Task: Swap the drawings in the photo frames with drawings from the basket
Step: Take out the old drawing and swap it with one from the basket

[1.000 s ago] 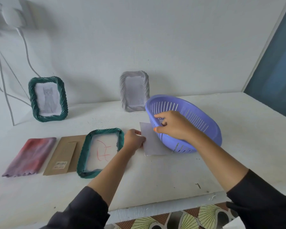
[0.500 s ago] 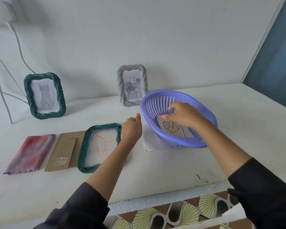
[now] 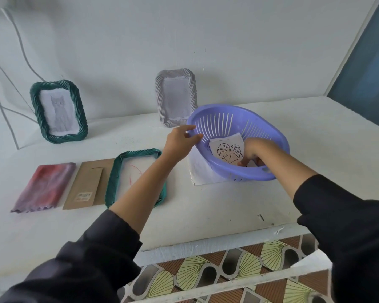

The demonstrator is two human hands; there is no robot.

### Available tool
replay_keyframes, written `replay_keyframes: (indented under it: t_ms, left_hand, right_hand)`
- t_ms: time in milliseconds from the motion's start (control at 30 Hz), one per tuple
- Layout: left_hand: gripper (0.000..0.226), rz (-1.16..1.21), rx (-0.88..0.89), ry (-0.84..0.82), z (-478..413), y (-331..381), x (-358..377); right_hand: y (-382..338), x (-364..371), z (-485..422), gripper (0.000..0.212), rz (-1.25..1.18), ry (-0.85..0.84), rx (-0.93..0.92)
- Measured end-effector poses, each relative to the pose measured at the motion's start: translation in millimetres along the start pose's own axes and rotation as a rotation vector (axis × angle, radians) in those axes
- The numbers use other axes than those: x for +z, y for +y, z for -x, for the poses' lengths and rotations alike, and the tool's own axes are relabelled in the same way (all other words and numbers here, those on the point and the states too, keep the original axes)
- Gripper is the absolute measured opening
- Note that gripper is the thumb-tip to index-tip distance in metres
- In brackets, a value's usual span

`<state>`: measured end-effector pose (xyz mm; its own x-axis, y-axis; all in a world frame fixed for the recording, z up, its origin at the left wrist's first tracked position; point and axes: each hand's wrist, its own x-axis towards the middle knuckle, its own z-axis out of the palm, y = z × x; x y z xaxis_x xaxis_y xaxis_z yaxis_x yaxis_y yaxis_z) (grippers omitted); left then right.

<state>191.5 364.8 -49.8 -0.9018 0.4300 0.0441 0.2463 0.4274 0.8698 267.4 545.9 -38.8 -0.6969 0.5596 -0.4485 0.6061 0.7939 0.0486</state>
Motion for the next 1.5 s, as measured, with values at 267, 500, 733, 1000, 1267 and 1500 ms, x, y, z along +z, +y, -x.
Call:
replay_keyframes:
  t_ms: [267, 500, 733, 1000, 1267, 1500]
  left_hand:
    - [0.048, 0.034, 0.007, 0.027, -0.9, -1.3, 2.6]
    - [0.043, 0.052, 0.006, 0.051, 4.5, 1.0, -1.2]
    - [0.023, 0.394, 0.007, -0.036, 34.0, 31.1, -16.7]
    - [0.024, 0.624, -0.149, -0.096, 48.6, 39.4, -39.1]
    - [0.018, 0.604, -0.235, 0.027, 46.3, -4.6, -91.7]
    - [0.023, 0.118, -0.336, 0.029, 52.6, -64.7, -130.9]
  right_hand:
    - [3.5, 1.2, -1.8, 0.019, -0.135, 0.004, -0.029]
    - [10.1, -15.9, 7.4, 0.025, -0.302, 0.244, -0.107]
    - [-18.0, -33.0, 86.4, 0.022, -0.467, 0.677, -0.405]
    - [-90.8, -22.3, 121.6, 0.021, -0.302, 0.752, -0.460]
    - [-115.6, -5.7, 98.2, 0.044, -0.621, 0.544, -0.554]
    - [-161.8, 39.1, 72.4, 0.047, -0.984, 0.156, -0.446]
